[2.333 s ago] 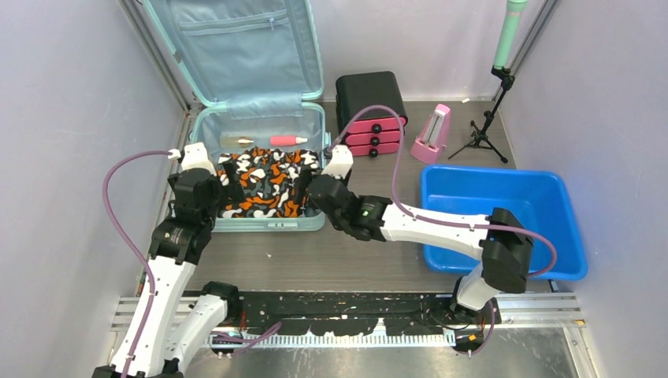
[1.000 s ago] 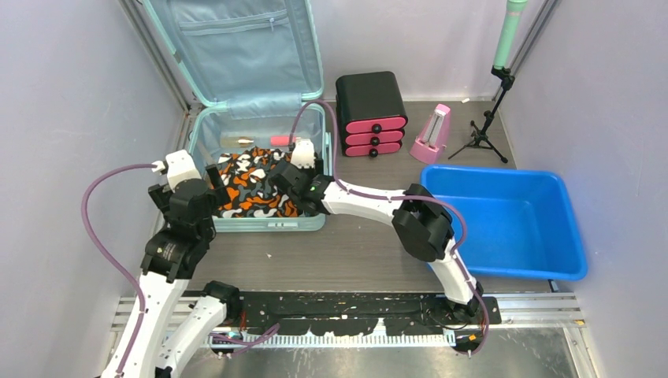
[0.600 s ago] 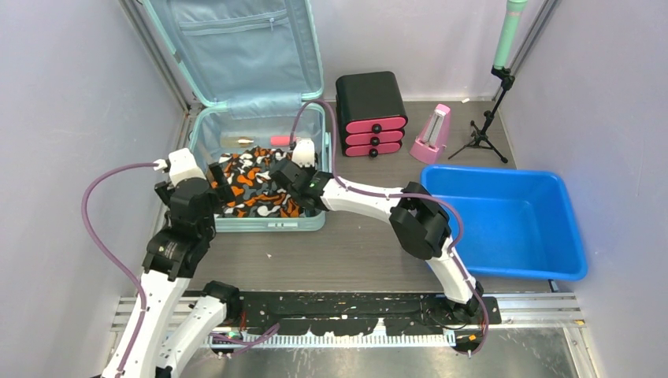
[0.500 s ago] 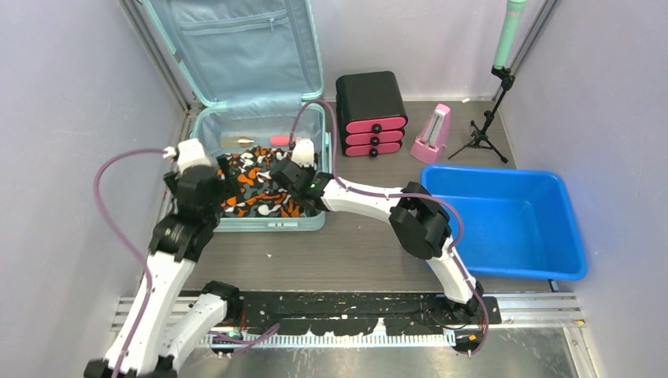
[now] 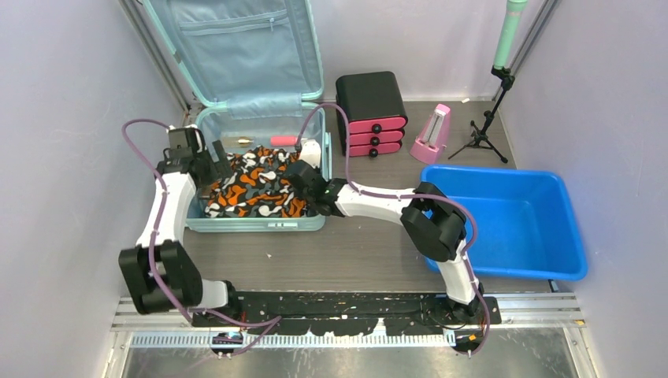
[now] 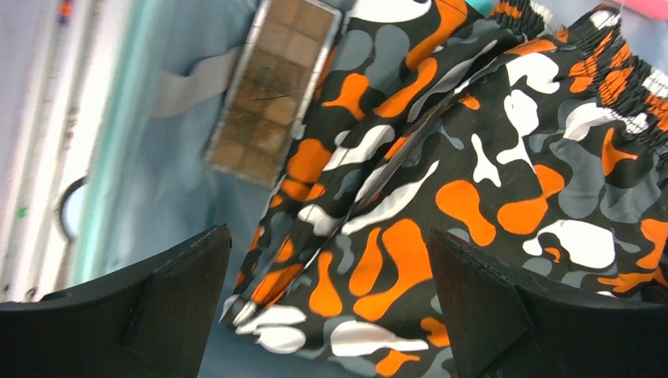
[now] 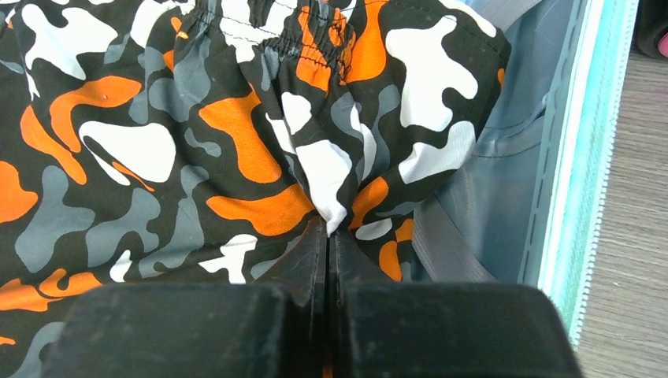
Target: Open, take out, and arrange the luggage
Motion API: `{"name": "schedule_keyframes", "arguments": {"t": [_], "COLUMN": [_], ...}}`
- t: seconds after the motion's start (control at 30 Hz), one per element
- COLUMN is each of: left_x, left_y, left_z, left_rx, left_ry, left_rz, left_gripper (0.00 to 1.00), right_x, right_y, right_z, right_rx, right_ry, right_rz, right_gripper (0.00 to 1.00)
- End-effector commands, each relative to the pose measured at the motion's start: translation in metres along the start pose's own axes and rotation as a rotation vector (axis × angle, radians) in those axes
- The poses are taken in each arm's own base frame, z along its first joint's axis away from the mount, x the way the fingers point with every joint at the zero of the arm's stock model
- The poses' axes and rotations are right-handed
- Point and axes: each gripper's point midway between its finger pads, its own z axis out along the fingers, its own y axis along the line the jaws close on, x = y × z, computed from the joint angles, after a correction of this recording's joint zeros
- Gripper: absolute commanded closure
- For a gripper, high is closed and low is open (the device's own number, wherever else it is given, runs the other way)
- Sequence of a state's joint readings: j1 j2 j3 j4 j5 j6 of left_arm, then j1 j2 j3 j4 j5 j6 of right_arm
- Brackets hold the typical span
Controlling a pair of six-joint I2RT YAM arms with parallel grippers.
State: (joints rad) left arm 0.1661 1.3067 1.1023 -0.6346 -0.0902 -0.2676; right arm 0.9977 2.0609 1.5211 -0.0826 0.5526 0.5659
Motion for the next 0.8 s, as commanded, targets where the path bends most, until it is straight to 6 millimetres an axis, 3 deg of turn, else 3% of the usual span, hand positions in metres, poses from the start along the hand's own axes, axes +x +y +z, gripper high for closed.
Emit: {"name": "schedule_keyframes", "arguments": {"t": [0.0,0.07,0.17,0.3,0.5,0.63,0.77], "left_x": [-0.006,-0.005,-0.002,-0.002,0.000,-0.003,-0.012], "left_y": [-0.022,-0.027,-0.015,-0.016,-0.022,-0.032,-0.033], "left_z": [0.024,0.036,0.049,0.063,0.073,0.069,0.060], "left_rx": [0.173,0.216,0.155,0.154,0.189,0.237,0.236], "left_ry": [0.031,0.043,0.095,0.119,0.137,0.145,0.129], "left_rz": [0.057,0.082,0.110,0.113,0.126,0.113,0.104], "left_gripper": [0.00,0.00,0.01,0.06,0.14,0.32,0.65], "right_x": [-0.032,-0.032,-0.026,-0.025,-0.023,-0.023,-0.023], "right_y": [0.005,0.002,-0.003,-0.006,-0.005,-0.008,-0.011], "right_z": [-0.014,-0.012,-0.009,-0.007,-0.005,-0.005,-0.008], "right_rx": [-0.061,-0.072,-0.080,-0.090,-0.098,-0.085,-0.074], "right_ry": [-0.069,-0.074,-0.061,-0.055,-0.057,-0.055,-0.051], "right_rz": [0.023,0.046,0.072,0.125,0.136,0.137,0.120], "right_gripper": [1.00,1.00,1.00,1.00,1.00,0.98,0.96]}}
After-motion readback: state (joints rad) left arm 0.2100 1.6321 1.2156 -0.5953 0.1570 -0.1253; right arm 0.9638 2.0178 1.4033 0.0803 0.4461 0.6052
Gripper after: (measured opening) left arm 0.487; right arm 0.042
